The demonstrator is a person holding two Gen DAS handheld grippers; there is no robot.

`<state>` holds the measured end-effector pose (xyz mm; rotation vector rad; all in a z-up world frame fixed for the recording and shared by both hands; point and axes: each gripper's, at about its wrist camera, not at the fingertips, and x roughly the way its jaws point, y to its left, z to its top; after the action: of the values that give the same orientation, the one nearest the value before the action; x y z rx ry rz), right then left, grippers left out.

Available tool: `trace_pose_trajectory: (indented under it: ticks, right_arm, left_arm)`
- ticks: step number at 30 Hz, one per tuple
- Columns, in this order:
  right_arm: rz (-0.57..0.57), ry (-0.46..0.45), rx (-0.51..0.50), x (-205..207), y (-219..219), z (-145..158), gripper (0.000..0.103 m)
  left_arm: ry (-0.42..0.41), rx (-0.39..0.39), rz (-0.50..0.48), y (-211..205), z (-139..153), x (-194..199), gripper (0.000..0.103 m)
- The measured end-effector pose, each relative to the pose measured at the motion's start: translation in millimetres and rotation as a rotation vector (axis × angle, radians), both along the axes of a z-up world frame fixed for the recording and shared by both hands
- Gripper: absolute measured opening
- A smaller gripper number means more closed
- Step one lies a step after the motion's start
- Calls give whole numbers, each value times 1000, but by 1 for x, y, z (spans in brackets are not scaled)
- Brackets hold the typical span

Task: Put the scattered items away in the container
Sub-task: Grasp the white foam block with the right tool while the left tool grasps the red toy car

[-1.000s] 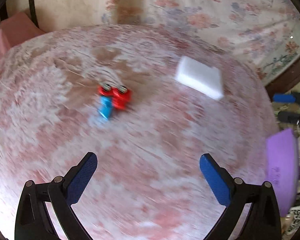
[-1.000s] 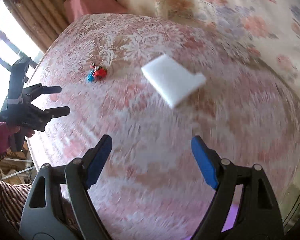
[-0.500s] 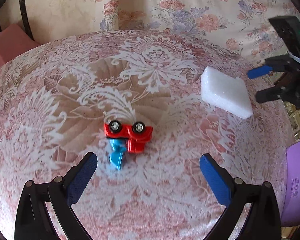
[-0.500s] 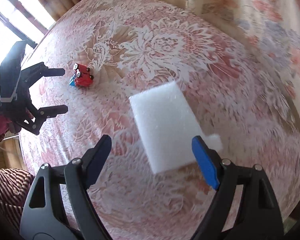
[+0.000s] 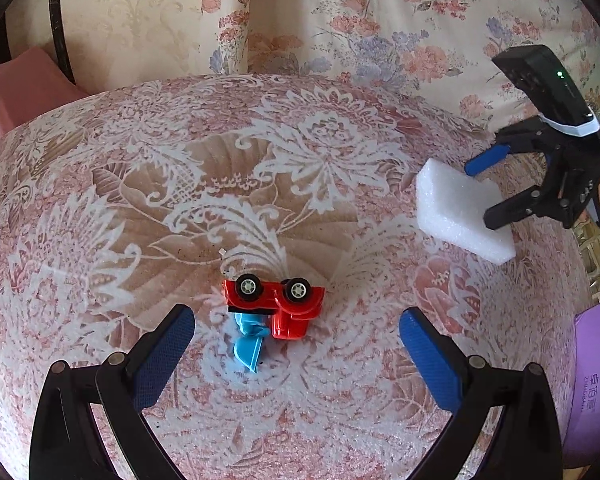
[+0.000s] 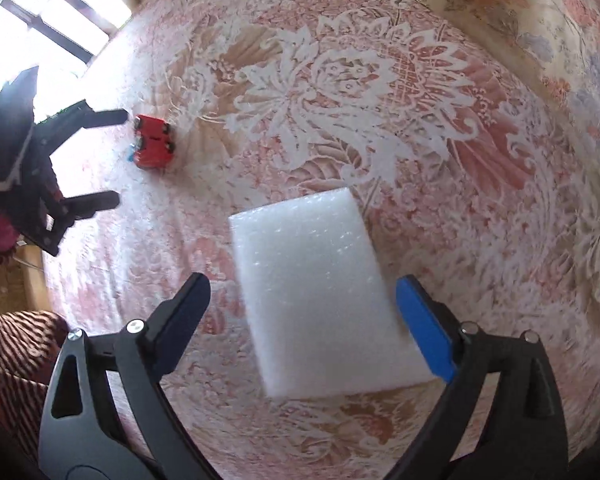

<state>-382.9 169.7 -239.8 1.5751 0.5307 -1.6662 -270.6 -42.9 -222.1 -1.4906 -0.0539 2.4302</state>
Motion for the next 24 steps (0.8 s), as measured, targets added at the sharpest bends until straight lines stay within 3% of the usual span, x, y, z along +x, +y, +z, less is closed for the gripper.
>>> trace_pose_trajectory:
  ticks: [3, 9, 24]
  right_arm:
    - [32, -17, -8, 2, -7, 0, 103]
    - [143, -15, 91, 24, -25, -18, 103]
    - [122, 93, 220, 41, -39, -26, 103]
  left_arm:
    - [1, -6, -5, -1, -1, 2, 103]
    - [-2, -12, -7, -2, -5, 4, 103]
    - [20, 19, -5, -21, -14, -3, 103]
